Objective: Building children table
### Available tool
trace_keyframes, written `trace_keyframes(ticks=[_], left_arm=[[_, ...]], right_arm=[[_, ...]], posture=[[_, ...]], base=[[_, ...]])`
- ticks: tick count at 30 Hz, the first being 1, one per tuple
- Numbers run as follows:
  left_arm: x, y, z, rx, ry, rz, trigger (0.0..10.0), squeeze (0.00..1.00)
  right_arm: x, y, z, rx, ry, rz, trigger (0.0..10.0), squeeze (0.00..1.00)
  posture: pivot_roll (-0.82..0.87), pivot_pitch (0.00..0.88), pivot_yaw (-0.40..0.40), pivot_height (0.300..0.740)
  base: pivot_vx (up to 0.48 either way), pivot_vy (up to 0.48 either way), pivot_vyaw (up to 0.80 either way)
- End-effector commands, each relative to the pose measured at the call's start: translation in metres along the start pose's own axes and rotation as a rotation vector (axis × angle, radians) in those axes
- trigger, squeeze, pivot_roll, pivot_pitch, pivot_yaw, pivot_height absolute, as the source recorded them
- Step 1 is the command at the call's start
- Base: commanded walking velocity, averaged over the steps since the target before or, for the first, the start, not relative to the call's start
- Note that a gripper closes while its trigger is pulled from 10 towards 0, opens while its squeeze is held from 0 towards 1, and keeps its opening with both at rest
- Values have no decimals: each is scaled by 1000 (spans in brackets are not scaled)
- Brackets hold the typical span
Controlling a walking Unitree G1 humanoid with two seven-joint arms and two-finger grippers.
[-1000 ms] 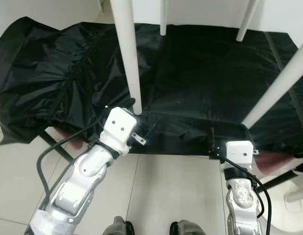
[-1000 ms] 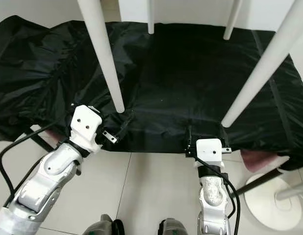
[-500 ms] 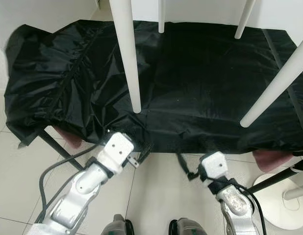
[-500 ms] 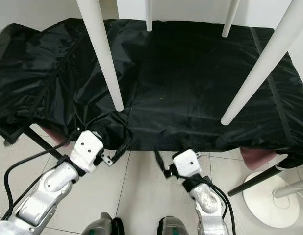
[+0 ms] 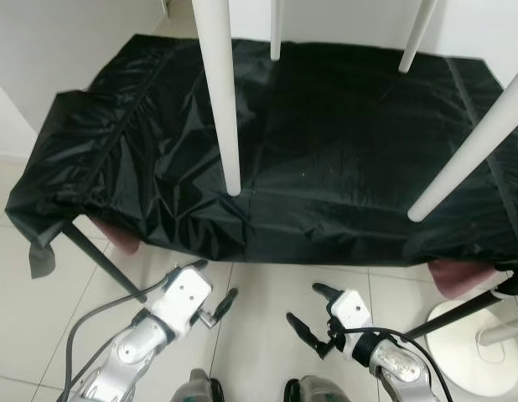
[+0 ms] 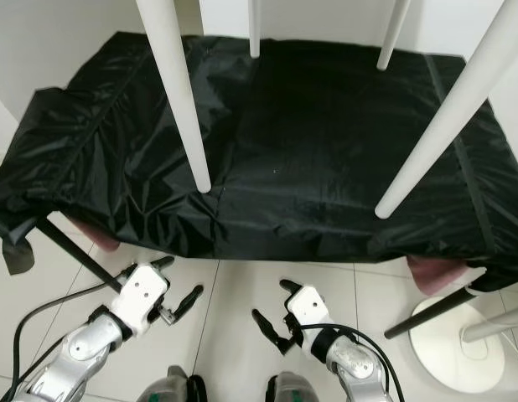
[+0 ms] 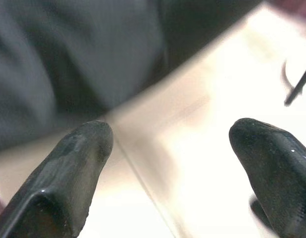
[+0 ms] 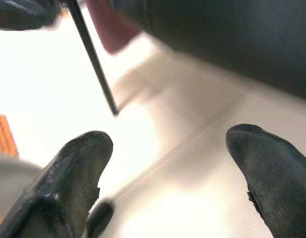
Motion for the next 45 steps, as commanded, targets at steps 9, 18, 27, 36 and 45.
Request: trace_keyframes(ticks=[9, 18, 27, 36, 45], left_arm=[[-20, -88, -11, 364, 53, -165, 10000, 0], [-26, -129, -24, 632, 190, -315, 10000, 0], [-28, -143, -37, 739, 242, -327, 10000, 0], [-41, -146, -34, 792, 235, -364, 10000, 0], [-50, -141, -25, 765, 173, -365, 10000, 0]], right_arm=[[-16, -82, -16, 332, -295, 204, 10000, 0], [5, -128, -40, 540, -455, 463, 10000, 0], [8, -144, -58, 620, -546, 538, 10000, 0], [9, -143, -47, 666, -568, 490, 10000, 0], [13, -144, -44, 693, -529, 458, 10000, 0]], posture=[[-44, 44, 26, 740], [-94, 0, 56, 740], [-101, 0, 54, 740], [-99, 0, 39, 740], [-91, 0, 28, 740]], base=[[0, 0, 0], [0, 0, 0], [0, 0, 0], [0, 0, 0], [0, 0, 0]])
Point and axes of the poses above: a point about 5 cm out from each wrist's last joint towards the gripper, its own z axis pointing out of the wrist towards the gripper, its own y axis along the axis of the wrist's last joint, x = y × z, the point moved 3 cm from there along z, pointing out of the wrist towards the gripper, and after that the axes turned 2 degrees about z, right-handed, at the moved point
